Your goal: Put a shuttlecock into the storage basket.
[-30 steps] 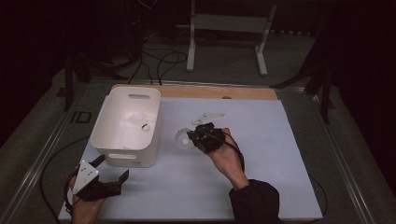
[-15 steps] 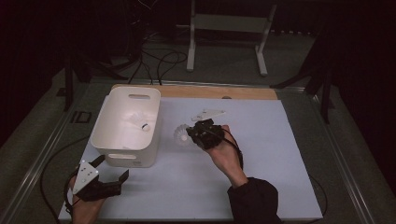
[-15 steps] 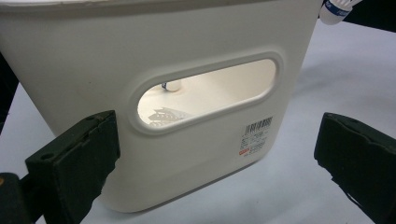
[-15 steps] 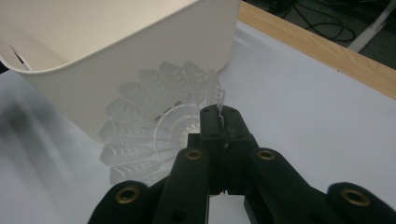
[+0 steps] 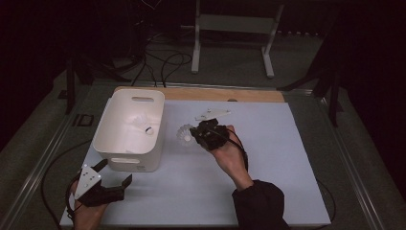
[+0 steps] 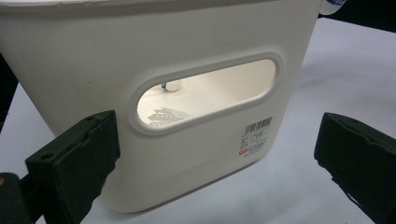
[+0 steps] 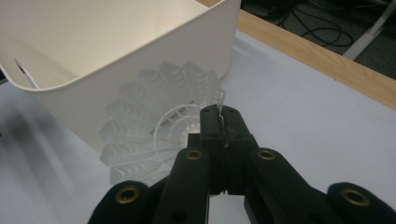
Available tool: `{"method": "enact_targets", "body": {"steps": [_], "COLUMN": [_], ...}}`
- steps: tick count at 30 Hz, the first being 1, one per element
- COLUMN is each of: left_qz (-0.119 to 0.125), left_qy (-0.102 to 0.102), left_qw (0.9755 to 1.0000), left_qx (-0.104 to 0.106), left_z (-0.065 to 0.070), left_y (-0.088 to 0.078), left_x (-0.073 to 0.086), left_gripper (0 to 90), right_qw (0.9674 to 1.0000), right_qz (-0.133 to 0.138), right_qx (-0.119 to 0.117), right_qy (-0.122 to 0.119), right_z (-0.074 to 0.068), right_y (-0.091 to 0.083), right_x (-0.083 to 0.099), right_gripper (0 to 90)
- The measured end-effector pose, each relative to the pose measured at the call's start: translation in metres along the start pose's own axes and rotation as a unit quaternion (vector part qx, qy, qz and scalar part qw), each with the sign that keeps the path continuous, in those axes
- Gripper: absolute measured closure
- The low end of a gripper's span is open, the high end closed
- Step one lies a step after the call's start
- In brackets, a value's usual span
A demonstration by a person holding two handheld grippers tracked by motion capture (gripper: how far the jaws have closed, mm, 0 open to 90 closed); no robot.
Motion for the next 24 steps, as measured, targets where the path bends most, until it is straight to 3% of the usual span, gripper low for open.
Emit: {"method": "enact_targets", "body": {"steps": [24], "left_qz": [0.000], "left_qy": [0.000], "left_qw": [1.0000], "left_qx": [0.000], "left_z": [0.000], "left_y": [0.000], "left_x": [0.000], "left_gripper": [1.1], "right_qw": [1.0000], "right_qz": [0.005], "right_qx": [0.004], "right_qy": [-0.005], "right_z": [0.002], "right_y": [0.001], "right_x": [-0.015], "right_gripper": [89.2]}}
Point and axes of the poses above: each handheld gripper's, and its own axes: y roughly forward along the jaws, x roughly out of its underside, z roughly to its right, the point moved 9 cm from there along y, roughly forward along the jaws, and after that the axes turned 10 degrees about z, right-handed, at the moved point
